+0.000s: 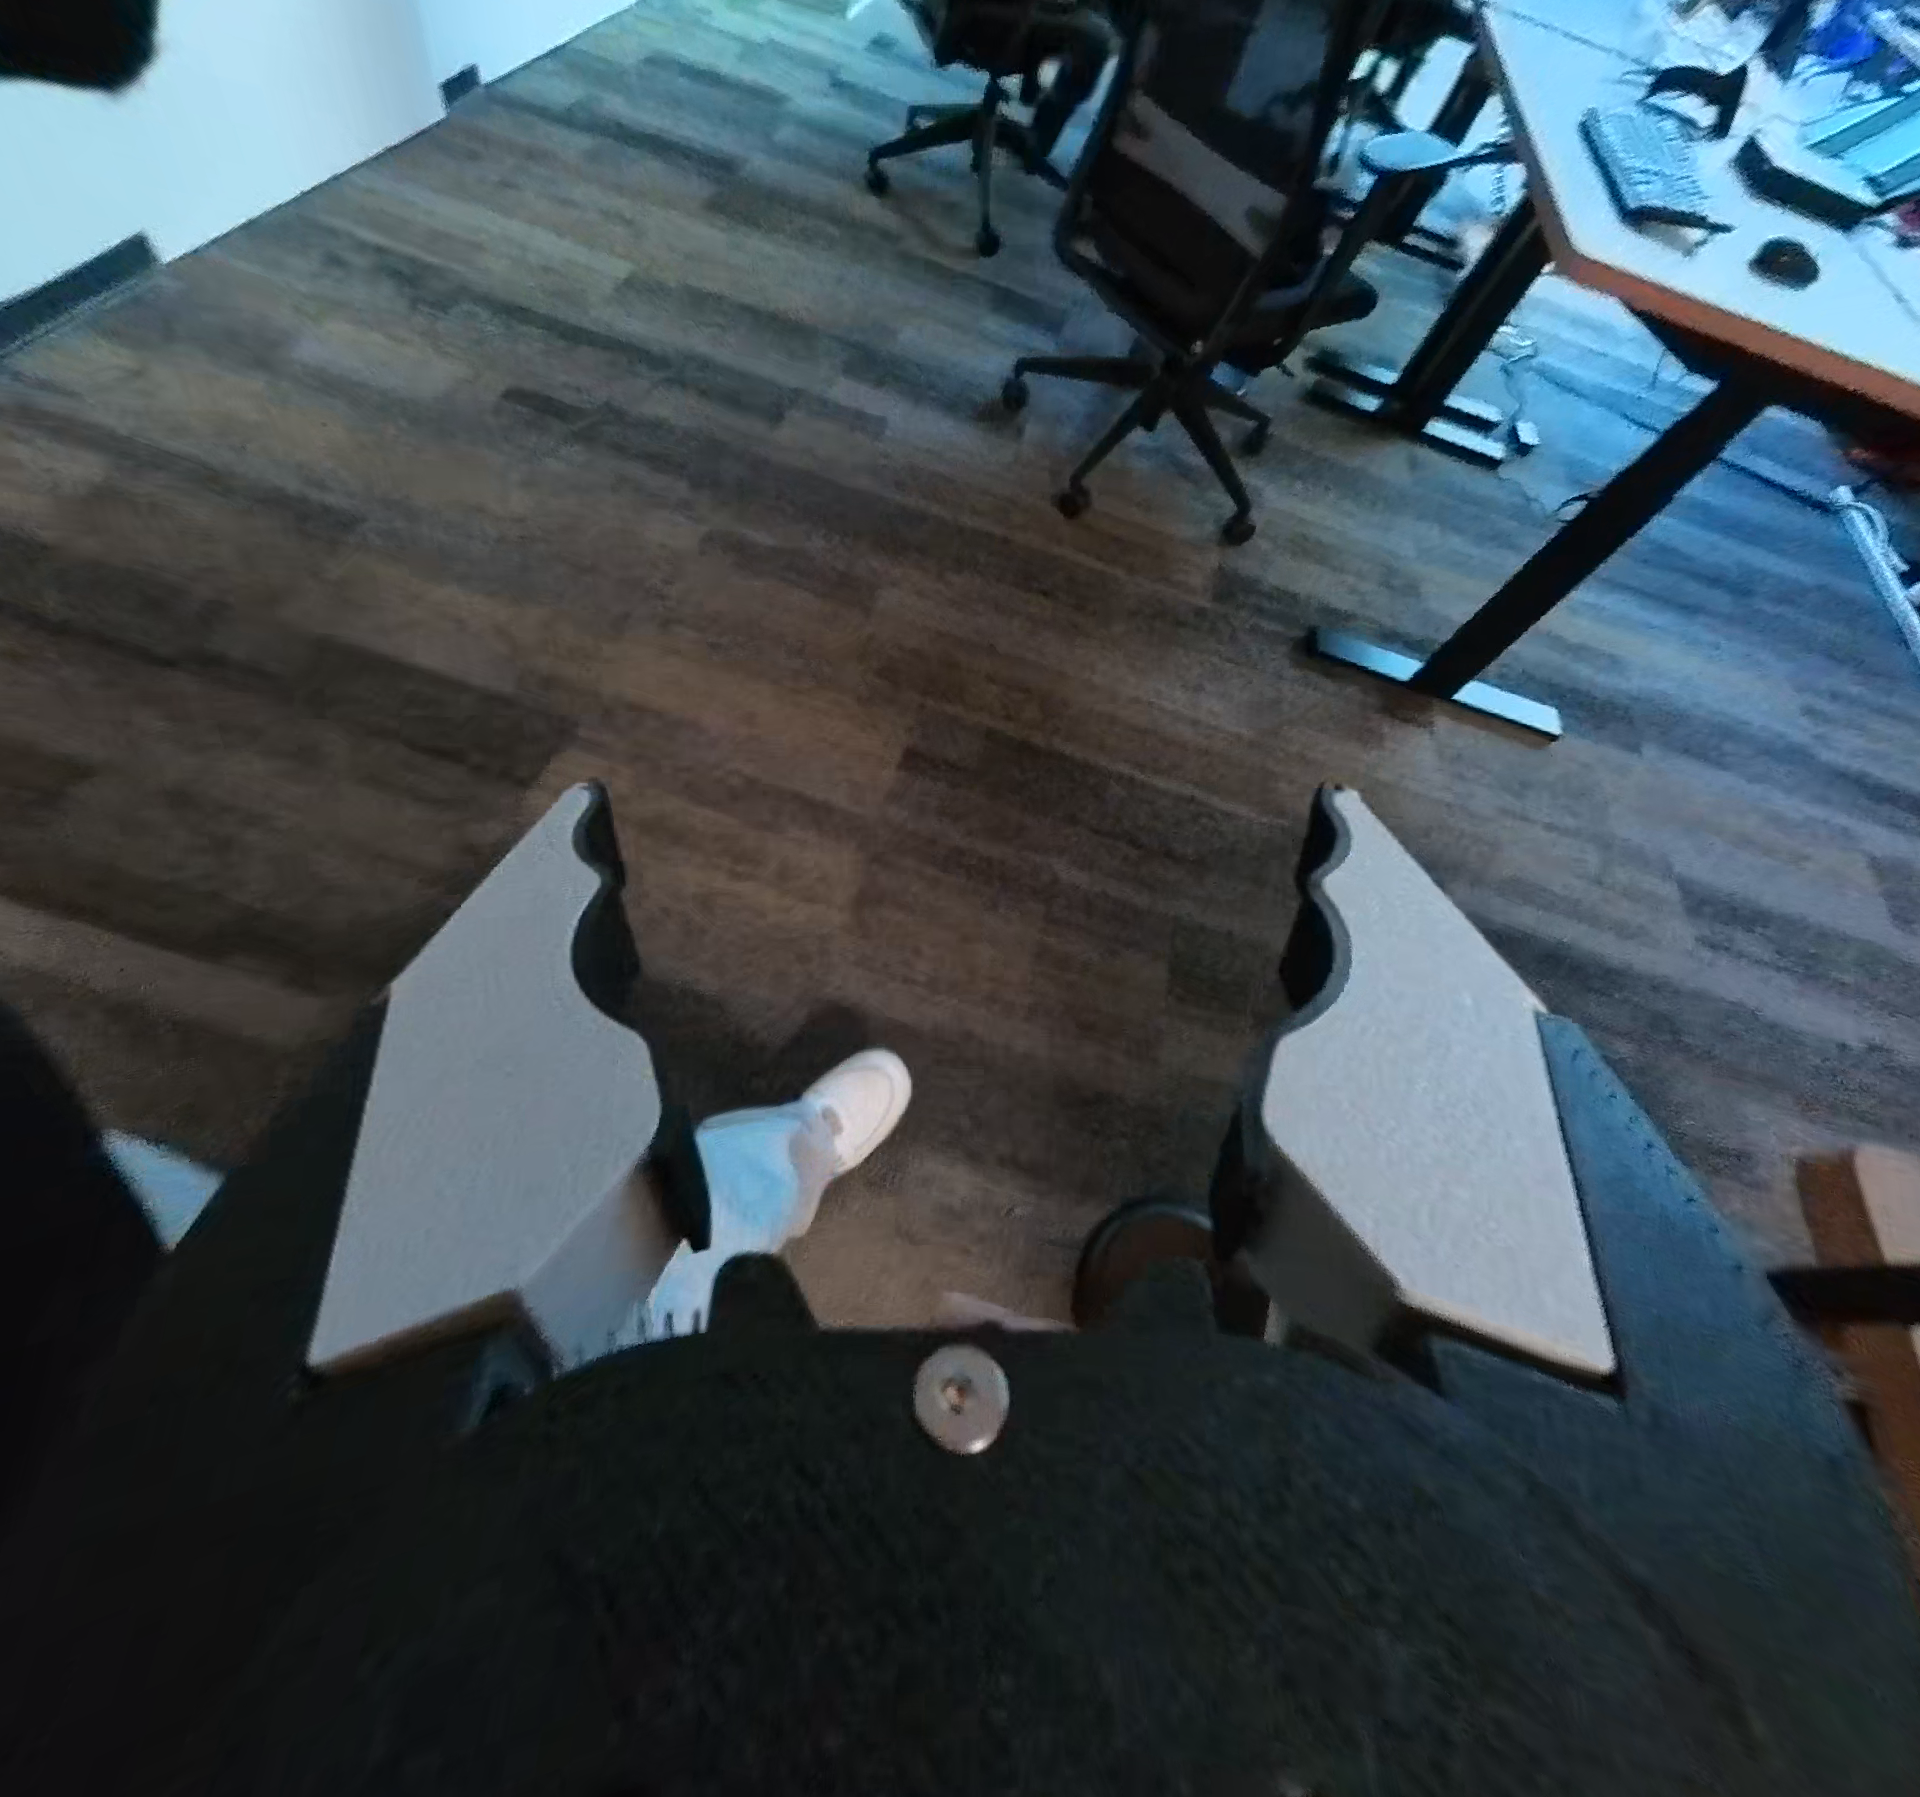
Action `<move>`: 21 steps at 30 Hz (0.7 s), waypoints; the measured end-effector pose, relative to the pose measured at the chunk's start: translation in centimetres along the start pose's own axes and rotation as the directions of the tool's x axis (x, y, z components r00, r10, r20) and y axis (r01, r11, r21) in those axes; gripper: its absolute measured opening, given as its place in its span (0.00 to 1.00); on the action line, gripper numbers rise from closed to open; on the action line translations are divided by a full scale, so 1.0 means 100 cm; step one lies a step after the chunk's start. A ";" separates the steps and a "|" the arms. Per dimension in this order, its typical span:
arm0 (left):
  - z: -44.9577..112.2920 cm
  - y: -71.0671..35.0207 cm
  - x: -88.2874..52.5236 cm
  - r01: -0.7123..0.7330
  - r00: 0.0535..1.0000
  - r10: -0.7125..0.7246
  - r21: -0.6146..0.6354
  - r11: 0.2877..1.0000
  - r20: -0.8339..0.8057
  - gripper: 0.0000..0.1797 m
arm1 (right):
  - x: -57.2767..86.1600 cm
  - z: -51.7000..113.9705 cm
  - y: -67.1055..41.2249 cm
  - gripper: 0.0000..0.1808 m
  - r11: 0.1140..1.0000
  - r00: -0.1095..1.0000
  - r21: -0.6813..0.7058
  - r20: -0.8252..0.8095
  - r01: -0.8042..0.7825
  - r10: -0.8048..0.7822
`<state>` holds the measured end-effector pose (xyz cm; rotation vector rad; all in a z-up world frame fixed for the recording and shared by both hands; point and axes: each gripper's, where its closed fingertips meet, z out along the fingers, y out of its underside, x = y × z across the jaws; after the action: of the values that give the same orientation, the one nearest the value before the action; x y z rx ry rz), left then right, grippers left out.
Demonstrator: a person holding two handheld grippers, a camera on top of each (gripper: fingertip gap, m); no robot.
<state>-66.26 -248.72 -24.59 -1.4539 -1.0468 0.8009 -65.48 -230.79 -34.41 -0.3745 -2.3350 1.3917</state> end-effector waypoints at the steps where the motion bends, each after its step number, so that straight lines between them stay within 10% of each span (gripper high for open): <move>1: 0.019 -0.008 -0.018 -0.008 1.000 0.008 0.020 1.000 0.025 0.58 | 0.019 0.021 -0.004 0.71 1.000 1.000 0.009 -0.023 -0.003 0.003; 21: 0.403 -0.038 -0.289 0.021 0.999 -0.017 -0.102 0.995 0.040 0.58 | 0.418 0.325 -0.119 0.69 0.996 0.974 0.045 -0.217 0.074 -0.063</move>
<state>-114.54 -259.95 -29.09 -1.5178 -1.1444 0.7747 -117.93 -244.07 -29.60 -0.4039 -2.1119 1.3085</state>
